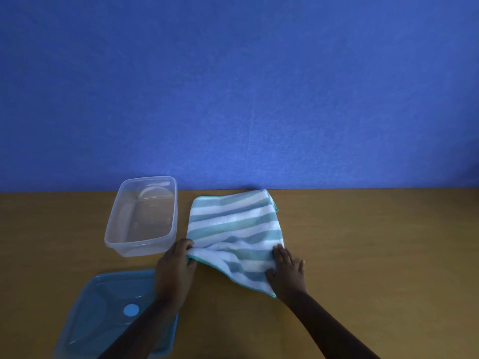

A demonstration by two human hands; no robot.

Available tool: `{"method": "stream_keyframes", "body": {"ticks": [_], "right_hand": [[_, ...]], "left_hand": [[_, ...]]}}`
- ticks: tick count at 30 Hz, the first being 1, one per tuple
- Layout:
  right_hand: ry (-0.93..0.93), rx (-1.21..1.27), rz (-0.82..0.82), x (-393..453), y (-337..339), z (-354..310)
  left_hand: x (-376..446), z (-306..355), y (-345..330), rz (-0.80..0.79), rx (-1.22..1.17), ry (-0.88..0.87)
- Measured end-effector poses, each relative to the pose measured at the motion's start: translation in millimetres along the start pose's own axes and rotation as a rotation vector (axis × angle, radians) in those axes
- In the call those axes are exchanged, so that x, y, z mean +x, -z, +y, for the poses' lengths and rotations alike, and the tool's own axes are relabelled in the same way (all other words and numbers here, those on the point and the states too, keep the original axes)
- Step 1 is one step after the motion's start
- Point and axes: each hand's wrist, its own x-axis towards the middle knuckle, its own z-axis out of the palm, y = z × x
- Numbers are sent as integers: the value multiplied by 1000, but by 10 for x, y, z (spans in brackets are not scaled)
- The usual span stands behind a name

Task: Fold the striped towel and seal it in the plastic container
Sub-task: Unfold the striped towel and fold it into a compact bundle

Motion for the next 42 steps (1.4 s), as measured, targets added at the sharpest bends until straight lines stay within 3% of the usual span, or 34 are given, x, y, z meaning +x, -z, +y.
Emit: {"method": "stream_keyframes", "body": {"ticks": [2,5,7,9,12,20,24,27,31,35,39,42], "right_hand": [[28,86,114,-29,67,-142],[262,354,302,-129,232,-484],[434,476,252,-253,349,-749],[489,592,196,-344,450,-910],[403,763,229,-331,645,-919],[348,737,361,-461,938,-711],[180,898,416,-445,986,-709],[84,895,394,-381,987,-672],[180,683,205,-440,938,-717],[353,584,290,-529,987,-871],[254,561,450,-511,1059,-908],[219,634,410,-525,1160,-854]], "left_hand": [[15,111,19,-10,-102,0],[86,331,3,-56,-176,-115],[144,517,21,-52,-251,-154],[185,686,63,-24,-359,-162],[234,769,142,-26,-471,-144],[328,666,409,-150,-386,-275],[379,668,430,-199,-518,-152],[420,631,416,-84,-561,-1],[411,795,420,-48,-574,14],[342,992,396,-97,-557,-39],[274,1020,355,-145,-569,-54],[199,956,356,-51,-343,-168]]}}
